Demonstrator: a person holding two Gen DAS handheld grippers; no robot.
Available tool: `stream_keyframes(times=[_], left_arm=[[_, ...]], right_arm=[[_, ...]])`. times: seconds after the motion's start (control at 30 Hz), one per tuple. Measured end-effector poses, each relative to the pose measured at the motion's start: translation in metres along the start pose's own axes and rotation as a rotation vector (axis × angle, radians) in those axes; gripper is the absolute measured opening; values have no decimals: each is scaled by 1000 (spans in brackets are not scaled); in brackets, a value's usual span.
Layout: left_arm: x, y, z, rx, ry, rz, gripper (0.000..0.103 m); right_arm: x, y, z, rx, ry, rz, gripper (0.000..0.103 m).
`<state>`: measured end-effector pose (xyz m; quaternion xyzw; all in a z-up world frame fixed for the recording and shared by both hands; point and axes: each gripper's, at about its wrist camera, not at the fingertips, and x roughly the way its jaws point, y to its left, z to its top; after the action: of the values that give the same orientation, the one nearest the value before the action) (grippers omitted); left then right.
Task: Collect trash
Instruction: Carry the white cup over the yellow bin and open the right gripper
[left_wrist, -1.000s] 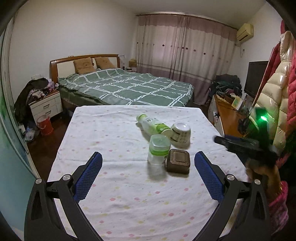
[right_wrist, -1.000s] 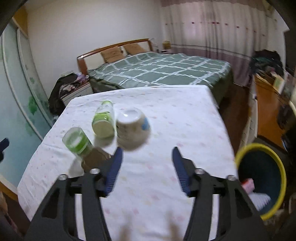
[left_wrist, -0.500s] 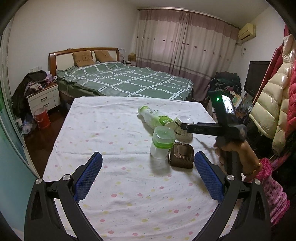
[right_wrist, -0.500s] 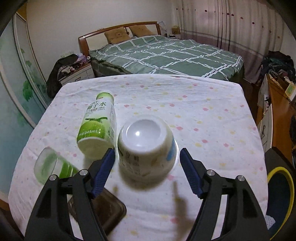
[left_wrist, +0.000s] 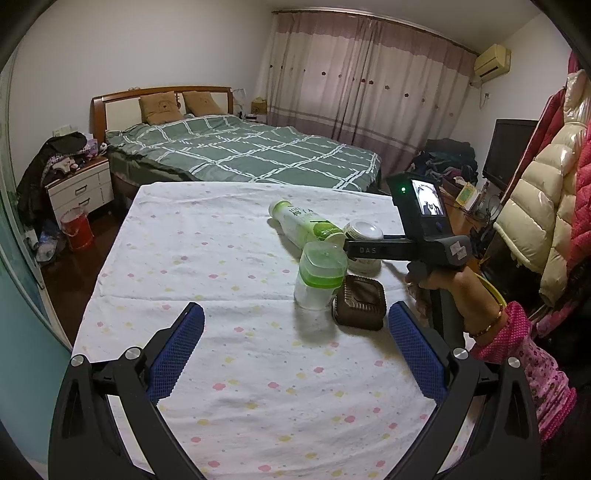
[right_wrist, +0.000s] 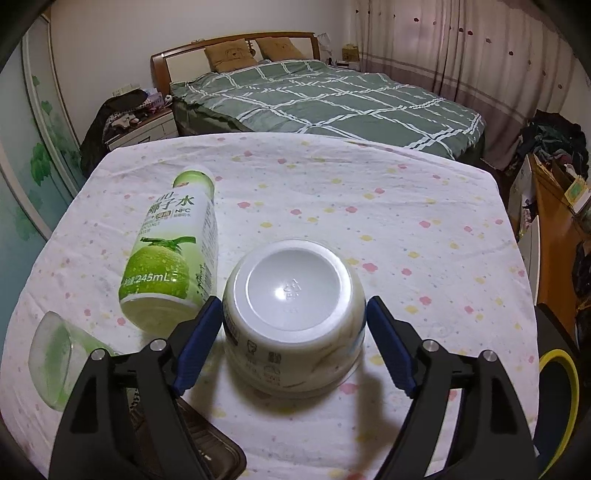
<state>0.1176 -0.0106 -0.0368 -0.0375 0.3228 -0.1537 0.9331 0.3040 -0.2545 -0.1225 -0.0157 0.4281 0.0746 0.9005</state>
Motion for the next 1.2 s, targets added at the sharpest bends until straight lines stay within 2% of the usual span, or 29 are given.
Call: stream_keyframes(times=[0.3,0.5,0.63,0.83,1.03,1.2], left_arm=[[3,-4,-2,4,6,-10,98],[8,-12,-3,15,18,-27,98],[14,-19,-4,26,29,-35,98],[23,-34,-3,50,43,-50,98],[37,-50,-4,71,75,-70,98],[50,-61,-3,88,97,-78,98]], right_arm=[[-31,-16,-10,55,-30,15,75],[-68,-48,-34,102,-57,-1,75],[-95,-93,-60,174,-83,-59,75],[-128,-179,-104,319,-96,-208,75],[-130,-249,-145,443,-43,-310,75],[-120,-274,-163,490,-15,-326,76]])
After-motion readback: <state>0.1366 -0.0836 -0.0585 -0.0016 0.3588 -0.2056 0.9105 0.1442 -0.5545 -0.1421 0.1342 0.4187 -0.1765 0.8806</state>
